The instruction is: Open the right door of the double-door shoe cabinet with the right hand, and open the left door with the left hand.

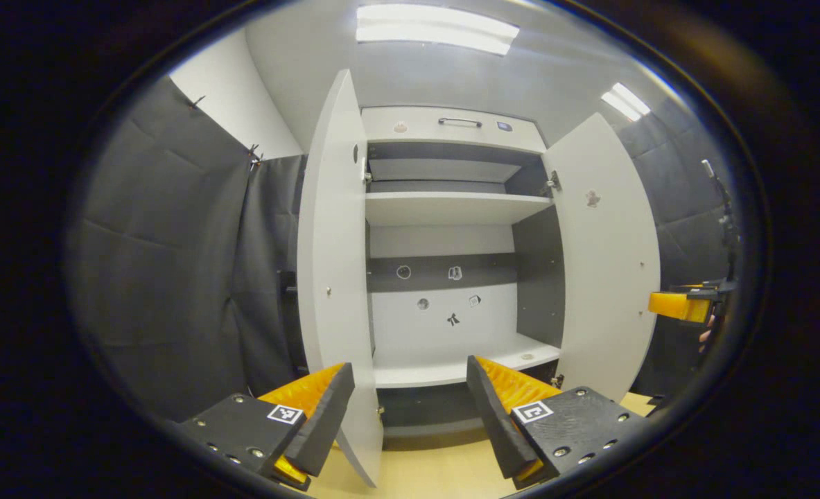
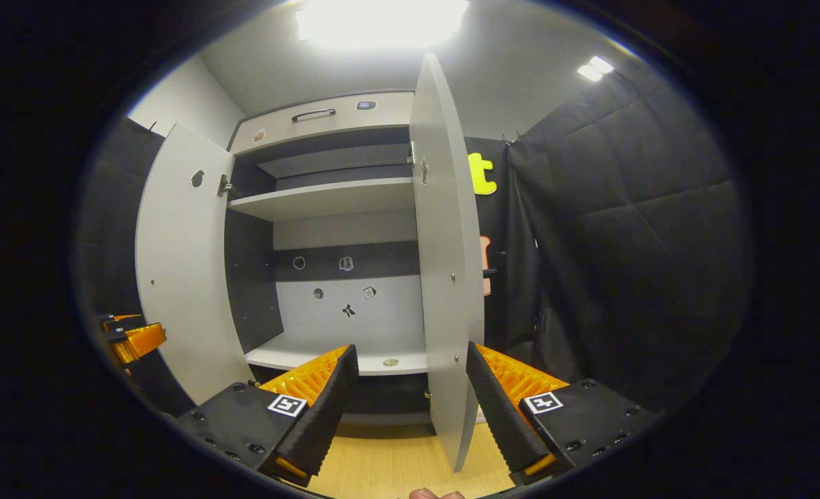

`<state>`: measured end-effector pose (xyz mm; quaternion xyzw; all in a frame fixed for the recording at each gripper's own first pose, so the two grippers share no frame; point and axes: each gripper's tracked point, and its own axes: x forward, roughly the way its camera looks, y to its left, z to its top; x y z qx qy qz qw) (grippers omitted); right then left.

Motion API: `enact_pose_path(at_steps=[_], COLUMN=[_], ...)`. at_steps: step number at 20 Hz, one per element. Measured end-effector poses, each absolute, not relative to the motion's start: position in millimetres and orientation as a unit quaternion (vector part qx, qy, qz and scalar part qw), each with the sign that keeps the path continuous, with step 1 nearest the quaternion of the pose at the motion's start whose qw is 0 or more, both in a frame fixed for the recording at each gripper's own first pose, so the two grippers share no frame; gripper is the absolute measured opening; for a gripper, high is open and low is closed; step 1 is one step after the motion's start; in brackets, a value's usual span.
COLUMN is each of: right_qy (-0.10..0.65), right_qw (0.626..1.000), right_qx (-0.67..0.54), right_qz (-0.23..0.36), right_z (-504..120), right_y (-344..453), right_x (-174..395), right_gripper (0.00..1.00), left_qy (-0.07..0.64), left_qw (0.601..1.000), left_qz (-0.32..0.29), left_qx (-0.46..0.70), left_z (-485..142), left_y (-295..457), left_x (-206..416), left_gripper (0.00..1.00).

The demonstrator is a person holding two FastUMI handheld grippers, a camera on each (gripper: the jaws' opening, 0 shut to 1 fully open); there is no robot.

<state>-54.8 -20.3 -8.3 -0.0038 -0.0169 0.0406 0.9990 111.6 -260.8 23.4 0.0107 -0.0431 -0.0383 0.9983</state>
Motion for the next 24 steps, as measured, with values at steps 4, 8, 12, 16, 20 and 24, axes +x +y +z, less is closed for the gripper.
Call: enact_pose_path(at_steps=[4, 8, 12, 16, 20, 24], right_qy=[-0.024, -0.027, -0.008, 0.001, 0.014, 0.005], right_qw=[0.998, 0.995, 0.99, 0.986, 0.986, 0.989], right_qx=[-0.032, -0.059, -0.046, -0.063, -0.046, -0.033], right_qz=[0.04, 0.072, 0.132, 0.153, 0.157, 0.145], right_z=[-7, -4, -13, -26, -31, -27], right_y=[-26, -15, -4, -9, -8, -11], right_x=[-54, -43, -38, -34, -31, -29], right_gripper=[0.98, 0.98, 0.95, 0.99, 0.99, 0.99], left_qy=[-0.028, -0.018, -0.012, -0.01, -0.001, -0.009], left_qw=[0.999, 1.0, 1.0, 1.0, 1.0, 1.0], left_qz=[-0.038, -0.02, -0.023, -0.023, -0.025, -0.023], left_qx=[0.005, 0.011, -0.012, -0.016, 0.007, -0.001], left_z=[12, 9, 6, 2, -2, 3], left_y=[-270, -278, -307, -335, -340, -335], left_x=[115, 118, 117, 112, 114, 120], left_gripper=[0.94, 0.92, 0.93, 0.93, 0.92, 0.92])
